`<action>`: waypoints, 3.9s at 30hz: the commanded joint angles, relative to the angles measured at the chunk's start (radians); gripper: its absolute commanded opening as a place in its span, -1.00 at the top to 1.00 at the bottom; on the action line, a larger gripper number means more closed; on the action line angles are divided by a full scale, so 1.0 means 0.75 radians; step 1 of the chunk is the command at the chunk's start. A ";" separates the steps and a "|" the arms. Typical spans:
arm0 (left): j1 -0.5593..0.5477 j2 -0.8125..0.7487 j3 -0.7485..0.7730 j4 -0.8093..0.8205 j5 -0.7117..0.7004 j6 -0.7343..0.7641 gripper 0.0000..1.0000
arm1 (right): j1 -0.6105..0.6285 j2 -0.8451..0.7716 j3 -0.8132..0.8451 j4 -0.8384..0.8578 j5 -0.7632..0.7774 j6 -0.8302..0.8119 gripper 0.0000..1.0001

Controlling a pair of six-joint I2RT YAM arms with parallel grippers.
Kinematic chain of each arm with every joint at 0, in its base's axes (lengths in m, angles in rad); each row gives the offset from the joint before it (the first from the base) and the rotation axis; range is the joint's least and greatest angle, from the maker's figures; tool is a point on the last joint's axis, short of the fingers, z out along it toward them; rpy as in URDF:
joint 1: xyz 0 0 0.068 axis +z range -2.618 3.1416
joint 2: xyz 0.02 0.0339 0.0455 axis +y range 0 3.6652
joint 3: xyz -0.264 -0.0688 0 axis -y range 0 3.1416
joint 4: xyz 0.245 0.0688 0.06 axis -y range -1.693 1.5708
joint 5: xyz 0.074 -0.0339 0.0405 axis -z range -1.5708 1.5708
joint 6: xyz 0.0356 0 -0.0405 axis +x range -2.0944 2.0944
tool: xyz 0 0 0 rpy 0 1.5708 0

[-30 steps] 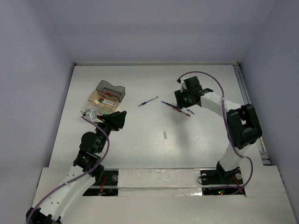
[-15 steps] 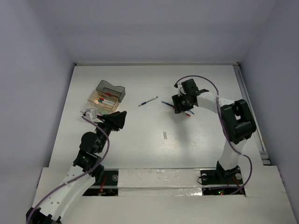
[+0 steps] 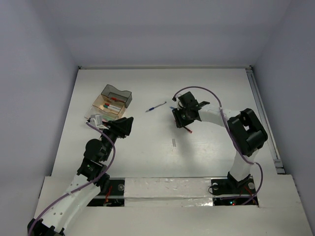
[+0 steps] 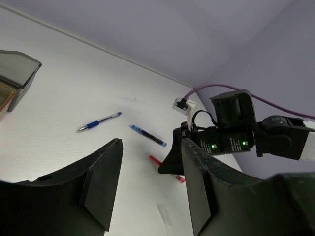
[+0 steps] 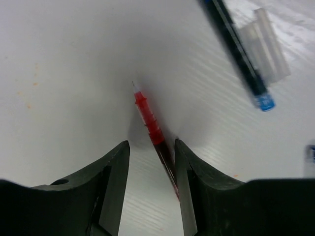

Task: Sort the stationery into containers
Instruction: Move the pen to the center of the board, then pick up the pen from the center of the board, then close the pen cap on the pen.

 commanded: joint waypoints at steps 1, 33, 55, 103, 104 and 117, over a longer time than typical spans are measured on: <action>-0.007 0.000 -0.006 0.072 0.012 0.000 0.05 | 0.057 -0.006 -0.006 -0.069 0.027 0.078 0.07; -0.007 0.355 -0.020 0.479 0.464 -0.039 -0.05 | 0.165 -0.441 -0.122 0.364 -0.083 0.315 1.00; -0.033 0.910 0.067 0.825 0.851 -0.125 0.09 | 0.370 -0.479 -0.395 1.285 -0.084 0.755 1.00; -0.082 0.693 0.117 0.473 0.624 0.018 1.00 | 0.413 -0.250 -0.129 -0.157 0.323 0.559 -0.17; -0.082 0.691 0.115 0.471 0.624 0.018 1.00 | 0.413 -0.231 -0.125 -0.157 0.327 0.561 -0.17; -0.082 0.675 0.115 0.463 0.613 0.020 1.00 | 0.491 -0.039 -0.047 -0.232 0.487 0.612 0.14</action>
